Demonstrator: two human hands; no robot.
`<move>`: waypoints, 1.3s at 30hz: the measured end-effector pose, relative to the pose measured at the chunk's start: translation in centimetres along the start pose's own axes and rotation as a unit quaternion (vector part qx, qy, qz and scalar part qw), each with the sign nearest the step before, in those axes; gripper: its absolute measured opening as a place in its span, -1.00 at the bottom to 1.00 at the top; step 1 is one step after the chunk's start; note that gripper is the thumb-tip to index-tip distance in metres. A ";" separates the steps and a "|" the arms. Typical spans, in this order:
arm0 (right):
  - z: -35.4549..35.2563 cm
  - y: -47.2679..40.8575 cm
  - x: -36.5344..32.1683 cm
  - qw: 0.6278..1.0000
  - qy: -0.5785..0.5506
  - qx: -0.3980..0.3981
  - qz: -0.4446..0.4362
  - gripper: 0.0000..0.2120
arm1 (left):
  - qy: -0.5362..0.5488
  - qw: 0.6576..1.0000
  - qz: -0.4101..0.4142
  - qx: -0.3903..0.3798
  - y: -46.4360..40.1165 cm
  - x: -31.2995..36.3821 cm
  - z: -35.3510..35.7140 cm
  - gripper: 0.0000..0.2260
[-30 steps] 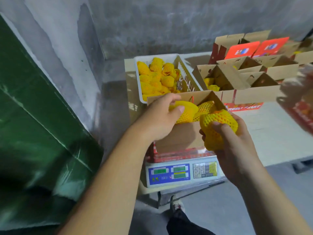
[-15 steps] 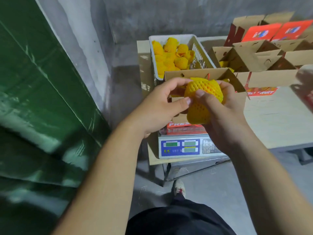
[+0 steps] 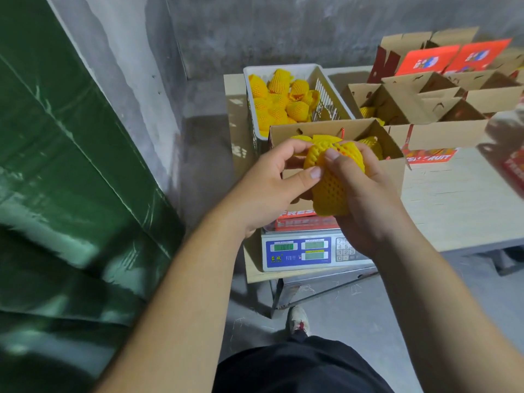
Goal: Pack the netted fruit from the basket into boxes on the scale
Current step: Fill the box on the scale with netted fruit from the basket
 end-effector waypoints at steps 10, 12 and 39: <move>-8.9 -10.7 -4.8 0.924 0.267 0.241 -0.130 -0.54 | -0.171 0.984 -0.051 0.017 -1.9 -3.1 -1.2 -0.73; -9.5 -13.2 -3.1 0.864 0.472 0.166 -0.058 -0.46 | -0.175 0.983 -0.046 0.029 -2.8 -3.0 -0.9 -0.76; -6.3 -9.7 2.1 0.837 0.529 0.052 -0.133 -0.59 | -0.162 0.974 -0.026 0.154 -7.1 -4.5 -0.5 -0.79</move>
Point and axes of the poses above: each hand's wrist, its own y-axis away from the middle knuckle, its own z-axis out of the palm, x = y × z, the point moved 5 cm from there along -y, towards the middle knuckle, and after that the axes turned 11 degrees about y, right-handed, at the moved point
